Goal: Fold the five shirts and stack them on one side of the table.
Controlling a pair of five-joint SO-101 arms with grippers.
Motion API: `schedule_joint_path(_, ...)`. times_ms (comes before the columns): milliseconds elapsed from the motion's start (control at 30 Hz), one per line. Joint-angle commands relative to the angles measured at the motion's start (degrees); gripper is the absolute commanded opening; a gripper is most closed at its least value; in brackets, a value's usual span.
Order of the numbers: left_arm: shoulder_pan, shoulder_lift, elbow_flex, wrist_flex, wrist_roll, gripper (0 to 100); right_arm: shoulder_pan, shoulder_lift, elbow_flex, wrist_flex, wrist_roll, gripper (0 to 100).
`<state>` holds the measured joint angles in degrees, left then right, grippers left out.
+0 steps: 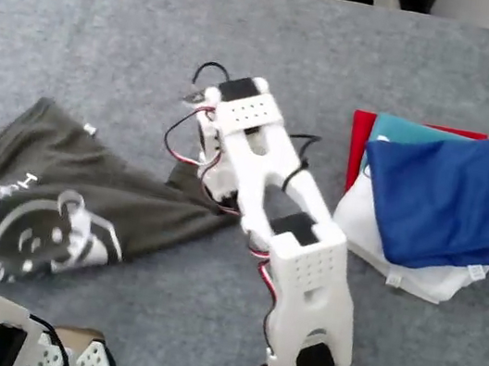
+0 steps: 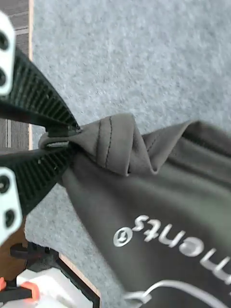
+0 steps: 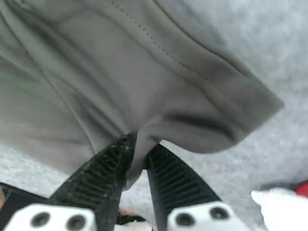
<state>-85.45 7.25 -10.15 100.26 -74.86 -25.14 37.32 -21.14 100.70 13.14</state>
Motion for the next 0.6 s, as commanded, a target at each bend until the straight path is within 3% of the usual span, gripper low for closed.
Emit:
schedule_joint_path(0,-2.9,-3.3,-3.0,0.5,-2.4,3,2.2,-5.5,2.1,0.5,0.5,1.5)
schedule_joint_path(100,-3.6,-3.2,-2.9,0.5,-3.3,3,2.3,-5.9,2.1,0.4,0.5,3.9)
schedule_joint_path(300,-3.7,-3.3,-3.4,0.5,-3.4,5,2.5,-5.8,2.6,0.5,0.5,29.7)
schedule_joint_path(433,-5.4,-3.3,-3.7,0.5,-3.3,19,3.3,-6.9,2.8,0.5,0.4,22.7)
schedule_joint_path(567,-7.2,-3.3,-6.5,0.5,-2.9,20,3.4,-11.0,2.4,0.5,-0.2,14.4)
